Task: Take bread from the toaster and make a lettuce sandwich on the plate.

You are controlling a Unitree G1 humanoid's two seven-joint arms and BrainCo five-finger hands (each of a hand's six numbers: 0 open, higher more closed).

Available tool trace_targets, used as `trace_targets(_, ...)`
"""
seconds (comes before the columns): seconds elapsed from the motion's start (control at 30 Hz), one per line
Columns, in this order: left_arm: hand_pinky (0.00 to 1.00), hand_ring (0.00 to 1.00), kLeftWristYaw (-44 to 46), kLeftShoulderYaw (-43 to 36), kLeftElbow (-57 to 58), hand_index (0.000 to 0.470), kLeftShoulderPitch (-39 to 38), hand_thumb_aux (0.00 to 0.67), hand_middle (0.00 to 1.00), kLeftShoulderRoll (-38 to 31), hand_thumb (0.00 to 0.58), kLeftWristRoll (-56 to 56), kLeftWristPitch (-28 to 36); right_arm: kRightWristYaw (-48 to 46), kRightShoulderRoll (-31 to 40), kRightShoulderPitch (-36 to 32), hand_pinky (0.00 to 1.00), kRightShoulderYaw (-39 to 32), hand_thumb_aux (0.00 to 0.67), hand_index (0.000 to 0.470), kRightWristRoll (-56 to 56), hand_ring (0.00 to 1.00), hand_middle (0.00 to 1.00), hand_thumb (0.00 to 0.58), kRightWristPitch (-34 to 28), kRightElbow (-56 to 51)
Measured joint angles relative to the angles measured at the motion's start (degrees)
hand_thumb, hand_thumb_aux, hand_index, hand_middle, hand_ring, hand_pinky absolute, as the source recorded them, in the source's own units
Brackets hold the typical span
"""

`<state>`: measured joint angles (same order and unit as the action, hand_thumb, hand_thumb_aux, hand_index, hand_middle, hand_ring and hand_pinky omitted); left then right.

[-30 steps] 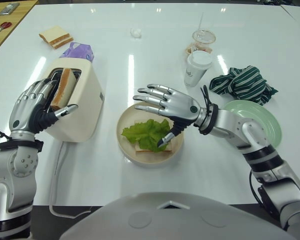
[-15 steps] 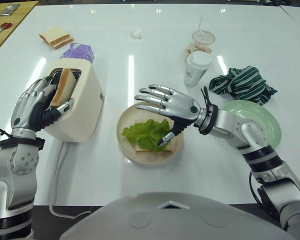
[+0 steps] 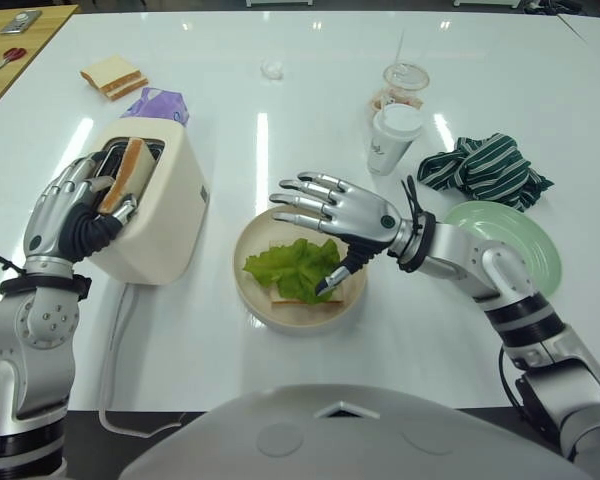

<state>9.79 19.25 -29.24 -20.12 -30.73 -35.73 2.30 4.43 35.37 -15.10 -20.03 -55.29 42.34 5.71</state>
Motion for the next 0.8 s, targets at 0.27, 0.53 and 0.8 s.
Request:
trace_targets(0.27,0.0,0.0,-3.99,4.23,-1.42,0.47,3.0,0.67,0.0,0.24,0.58,2.87,-2.54,0.01,0.0,0.02,0.0,0.01,0.0,0.0,0.0,0.0,0.0,0.0,-0.03,0.0)
trace_targets(0.53,0.0,0.0,-5.23,8.33,-2.18,0.47,7.08,0.67,0.0,0.21,0.58,7.73,-3.71,0.14,-0.02,0.02,0.0,0.01,0.0,0.0,0.0,0.0,0.0,0.0,-0.18,-0.02)
trace_targets(0.8,0.0,0.0,-0.99,9.99,-3.21,0.47,16.01,0.67,0.0,-1.23,0.58,19.81,-1.54,1.68,0.12,0.34,0.0,2.5,0.0,0.0,0.11,0.0,0.0,0.0,-2.11,0.05)
